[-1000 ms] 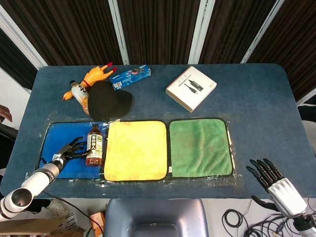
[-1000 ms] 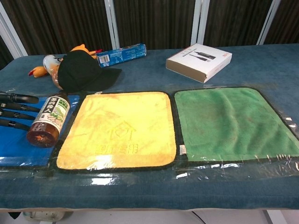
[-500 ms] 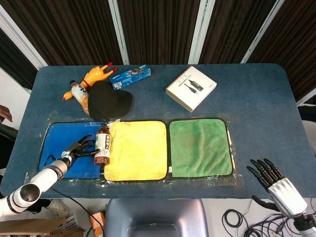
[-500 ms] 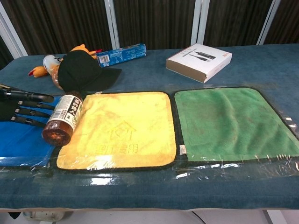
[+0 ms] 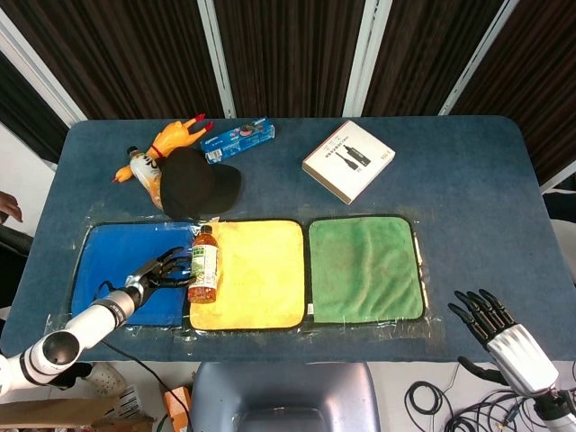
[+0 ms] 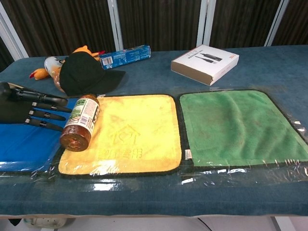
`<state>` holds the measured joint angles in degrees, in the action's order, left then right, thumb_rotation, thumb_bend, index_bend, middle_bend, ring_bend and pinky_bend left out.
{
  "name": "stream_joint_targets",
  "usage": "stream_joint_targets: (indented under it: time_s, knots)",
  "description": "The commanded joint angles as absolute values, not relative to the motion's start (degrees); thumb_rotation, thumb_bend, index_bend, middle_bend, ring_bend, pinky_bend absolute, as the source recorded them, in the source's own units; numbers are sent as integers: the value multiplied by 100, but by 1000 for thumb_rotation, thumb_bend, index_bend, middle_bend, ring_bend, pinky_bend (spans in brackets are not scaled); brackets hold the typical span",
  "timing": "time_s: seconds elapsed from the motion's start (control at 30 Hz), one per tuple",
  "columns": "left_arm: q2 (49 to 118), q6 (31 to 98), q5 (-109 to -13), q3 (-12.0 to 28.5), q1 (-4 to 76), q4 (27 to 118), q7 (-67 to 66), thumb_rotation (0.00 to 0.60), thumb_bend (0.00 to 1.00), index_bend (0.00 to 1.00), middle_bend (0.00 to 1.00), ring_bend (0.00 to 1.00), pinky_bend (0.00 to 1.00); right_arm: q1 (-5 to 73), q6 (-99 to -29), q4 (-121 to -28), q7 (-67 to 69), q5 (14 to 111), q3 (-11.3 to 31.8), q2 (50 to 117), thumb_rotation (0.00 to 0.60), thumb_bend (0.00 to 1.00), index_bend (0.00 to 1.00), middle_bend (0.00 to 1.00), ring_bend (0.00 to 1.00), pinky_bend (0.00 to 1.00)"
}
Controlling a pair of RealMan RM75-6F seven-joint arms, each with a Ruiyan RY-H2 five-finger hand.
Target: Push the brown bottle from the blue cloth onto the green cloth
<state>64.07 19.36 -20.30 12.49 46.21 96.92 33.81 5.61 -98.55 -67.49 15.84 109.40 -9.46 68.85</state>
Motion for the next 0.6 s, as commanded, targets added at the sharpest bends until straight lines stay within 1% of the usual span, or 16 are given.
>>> stream_joint_targets:
  time_s: [0.03,0.47,0.6]
  knots:
    - [6457,1845,-2034,1300,4636,9648,3447,600,233,0,133,99,355,555,-9855,-6745,1586,10929,-941,6887,600,143,0,0,0,0]
    - [6739,1621,-1964,1361,4866,9385,3636,600,228,0,133,101,368,574,-9787,-6734,1584,10913,-938,6894,600,142,0,0,0,0]
    - [6841,1595,-1913,1309,4985,9302,3663,600,226,0,133,102,379,576,-9792,-6721,1606,10904,-930,6893,600,143,0,0,0,0]
